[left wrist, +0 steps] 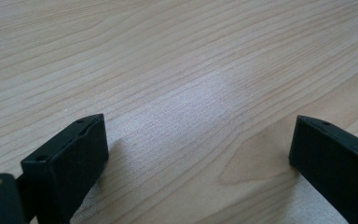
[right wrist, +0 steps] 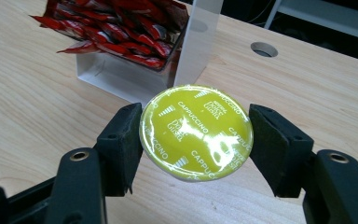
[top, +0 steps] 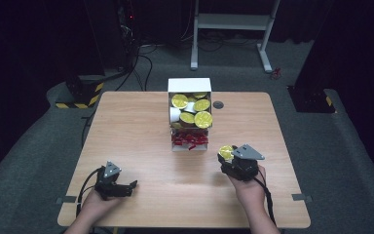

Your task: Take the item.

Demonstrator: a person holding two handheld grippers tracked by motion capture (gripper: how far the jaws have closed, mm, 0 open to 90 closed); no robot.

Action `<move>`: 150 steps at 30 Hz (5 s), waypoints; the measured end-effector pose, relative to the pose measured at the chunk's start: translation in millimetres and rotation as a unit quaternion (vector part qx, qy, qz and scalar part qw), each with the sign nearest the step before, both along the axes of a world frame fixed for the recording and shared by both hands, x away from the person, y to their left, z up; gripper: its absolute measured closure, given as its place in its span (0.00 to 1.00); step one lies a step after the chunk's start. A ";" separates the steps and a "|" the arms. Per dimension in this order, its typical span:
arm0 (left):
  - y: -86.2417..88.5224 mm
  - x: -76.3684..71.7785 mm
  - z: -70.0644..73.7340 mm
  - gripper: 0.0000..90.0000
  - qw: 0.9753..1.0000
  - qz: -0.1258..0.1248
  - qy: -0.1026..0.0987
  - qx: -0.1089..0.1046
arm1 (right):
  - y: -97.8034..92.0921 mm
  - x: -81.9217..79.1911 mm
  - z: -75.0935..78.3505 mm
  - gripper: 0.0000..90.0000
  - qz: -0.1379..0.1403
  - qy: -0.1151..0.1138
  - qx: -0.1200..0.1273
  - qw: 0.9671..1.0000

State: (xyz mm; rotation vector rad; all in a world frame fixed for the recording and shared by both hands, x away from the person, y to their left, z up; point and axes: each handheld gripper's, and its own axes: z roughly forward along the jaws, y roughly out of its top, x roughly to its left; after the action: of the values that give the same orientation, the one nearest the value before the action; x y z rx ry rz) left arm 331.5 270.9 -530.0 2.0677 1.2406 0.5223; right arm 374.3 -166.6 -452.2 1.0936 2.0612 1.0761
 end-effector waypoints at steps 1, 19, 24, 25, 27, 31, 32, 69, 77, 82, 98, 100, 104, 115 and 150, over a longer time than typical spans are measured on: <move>0.0 0.0 0.0 0.05 1.000 0.000 0.000 0.000 | -0.2 1.8 -0.6 0.42 -0.001 0.002 -0.002 1.000; 0.1 -0.2 -0.2 0.05 1.000 0.000 -0.001 -0.001 | -5.7 44.0 -17.6 0.42 -0.045 0.030 -0.007 0.999; 0.1 -0.2 -0.1 0.05 1.000 -0.001 -0.001 -0.001 | -8.8 54.4 -24.3 0.42 -0.059 0.041 -0.008 0.997; 0.3 -0.2 0.0 0.05 1.000 -0.001 0.000 0.000 | -9.3 57.1 -26.1 0.42 -0.062 0.044 -0.008 0.997; 0.2 0.0 0.0 0.05 1.000 -0.002 0.000 0.000 | -9.0 60.9 -28.0 0.42 -0.066 0.050 -0.013 0.996; 0.1 -0.1 -0.1 0.05 1.000 -0.002 -0.001 -0.001 | -6.7 67.1 -29.9 0.42 -0.069 0.053 -0.014 0.996; 0.1 -0.1 -0.1 0.05 1.000 -0.002 -0.001 -0.001 | -5.6 69.1 -30.5 0.42 -0.069 0.055 -0.017 0.996; 0.0 -0.2 -0.1 0.06 1.000 -0.003 -0.001 -0.001 | -6.4 95.0 -55.2 0.42 -0.100 0.085 -0.007 0.991; 0.0 -0.1 -0.1 0.06 1.000 -0.003 -0.001 -0.001 | -8.3 93.9 -52.8 0.38 -0.094 0.093 0.007 0.991; -0.1 0.0 0.0 0.06 1.000 -0.004 -0.001 -0.002 | -9.3 92.3 -48.9 0.36 -0.091 0.095 0.020 0.991; 0.0 0.2 0.1 0.06 1.000 -0.005 -0.001 0.000 | -9.3 80.0 -34.1 0.25 -0.089 0.078 0.026 0.993; -0.1 0.1 0.0 0.06 1.000 -0.004 -0.001 0.000 | -9.4 78.4 -32.6 0.25 -0.088 0.075 0.029 0.993; -0.1 0.1 0.0 0.06 1.000 -0.004 -0.001 0.000 | -9.6 75.3 -29.5 0.25 -0.082 0.068 0.033 0.994; -0.1 0.1 0.0 0.06 1.000 -0.005 -0.001 0.000 | -10.3 63.0 -23.5 0.20 -0.070 0.069 0.041 0.994; -0.1 0.0 0.0 0.06 1.000 -0.004 -0.002 0.000 | -21.9 -14.9 -20.2 0.13 -0.043 0.045 0.048 0.997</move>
State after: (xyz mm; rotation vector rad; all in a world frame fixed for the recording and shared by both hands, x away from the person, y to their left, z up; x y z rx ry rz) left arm 331.5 270.8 -530.0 2.0700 1.2297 0.5211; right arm 359.4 -188.5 -472.4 1.2892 2.0292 1.1097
